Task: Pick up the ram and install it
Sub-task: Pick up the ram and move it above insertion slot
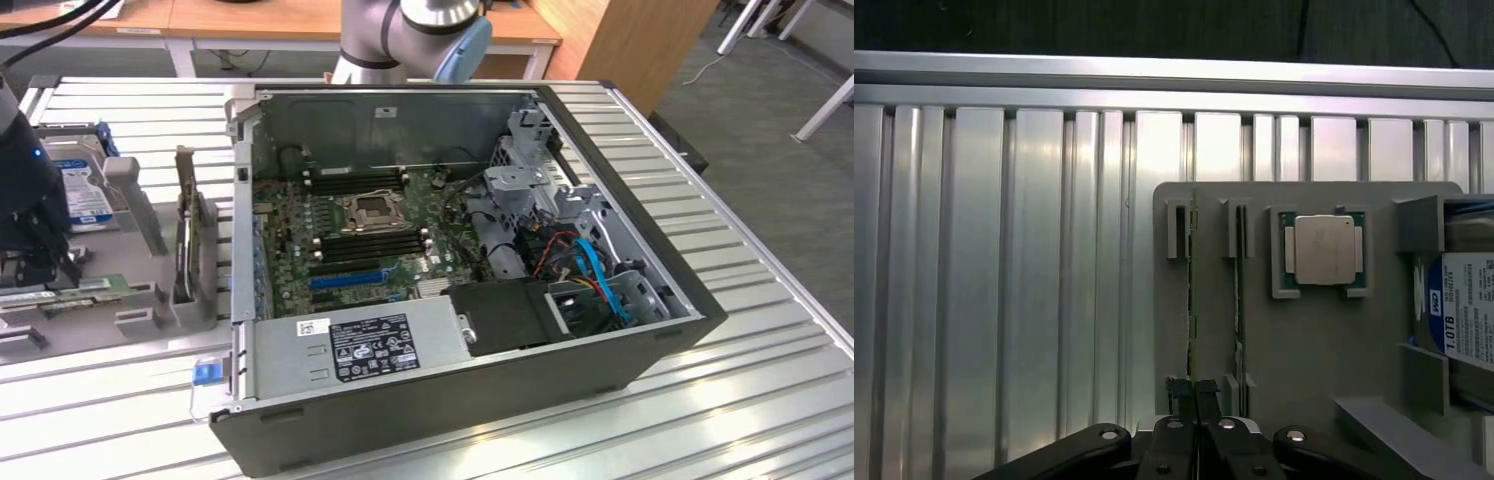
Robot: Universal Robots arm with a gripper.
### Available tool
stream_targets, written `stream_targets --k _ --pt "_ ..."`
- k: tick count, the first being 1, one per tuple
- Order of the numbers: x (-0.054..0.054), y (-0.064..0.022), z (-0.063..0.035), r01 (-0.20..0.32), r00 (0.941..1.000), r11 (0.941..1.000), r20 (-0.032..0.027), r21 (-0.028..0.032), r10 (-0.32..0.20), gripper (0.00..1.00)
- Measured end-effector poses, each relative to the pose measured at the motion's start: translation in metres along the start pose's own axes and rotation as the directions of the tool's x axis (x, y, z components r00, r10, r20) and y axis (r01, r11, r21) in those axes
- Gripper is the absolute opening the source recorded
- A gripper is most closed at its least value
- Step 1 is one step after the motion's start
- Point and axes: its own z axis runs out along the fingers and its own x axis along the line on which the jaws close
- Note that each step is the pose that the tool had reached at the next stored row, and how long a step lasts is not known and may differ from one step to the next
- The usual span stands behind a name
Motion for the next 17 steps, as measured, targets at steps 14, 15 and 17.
stream_targets --k 14,15,17 --pt "0.000 0.0008 -0.0180 0.000 1.0000 1.0000 0.0000 0.0000 0.000 0.12" --pt "0.000 0.0009 -0.0189 0.000 1.0000 1.0000 0.0000 0.0000 0.000 0.12" --pt "0.000 0.0009 -0.0201 0.000 1.0000 1.0000 0.0000 0.0000 0.000 0.12"
